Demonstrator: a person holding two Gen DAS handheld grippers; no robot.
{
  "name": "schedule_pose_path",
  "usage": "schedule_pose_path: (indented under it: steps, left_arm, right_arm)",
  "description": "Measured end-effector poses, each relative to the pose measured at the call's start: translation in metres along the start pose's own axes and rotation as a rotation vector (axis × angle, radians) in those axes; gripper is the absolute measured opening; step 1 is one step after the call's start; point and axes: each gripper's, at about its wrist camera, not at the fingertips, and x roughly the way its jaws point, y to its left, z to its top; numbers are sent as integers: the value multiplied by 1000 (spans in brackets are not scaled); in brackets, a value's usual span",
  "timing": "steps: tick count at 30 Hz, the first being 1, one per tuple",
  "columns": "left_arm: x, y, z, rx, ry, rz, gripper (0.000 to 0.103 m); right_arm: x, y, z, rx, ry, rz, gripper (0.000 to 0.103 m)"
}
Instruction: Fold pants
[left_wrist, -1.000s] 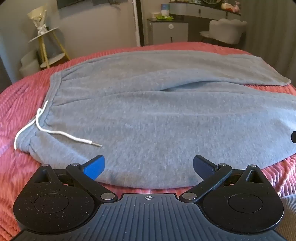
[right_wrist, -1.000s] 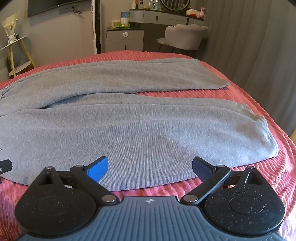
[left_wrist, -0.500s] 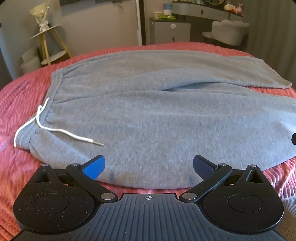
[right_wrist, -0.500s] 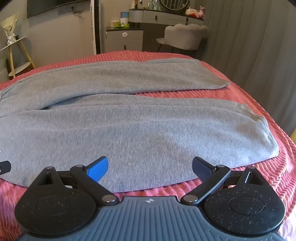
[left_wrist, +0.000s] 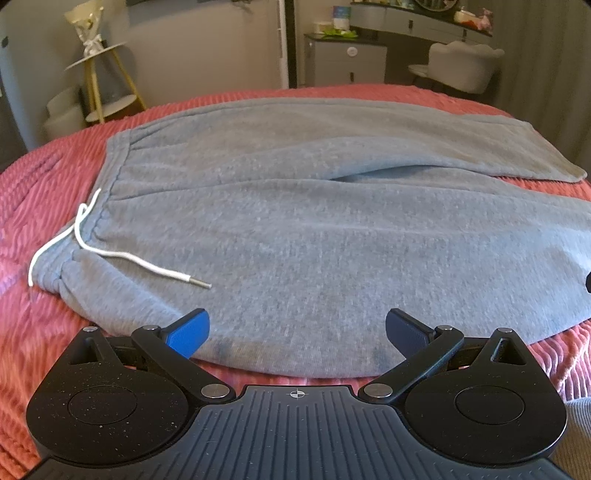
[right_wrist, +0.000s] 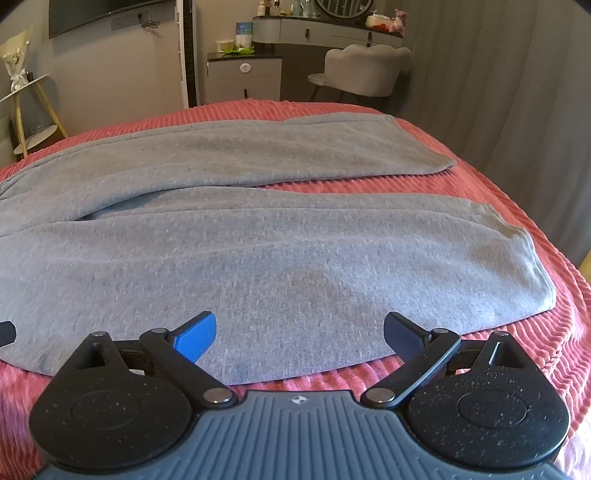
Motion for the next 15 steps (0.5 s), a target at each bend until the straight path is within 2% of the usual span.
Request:
schedule_pose_path:
  steps: [15]
  left_arm:
    - [1,4,1,-19,5,-1,103]
  right_arm:
    - [3,-2,0,7,3,-3,97]
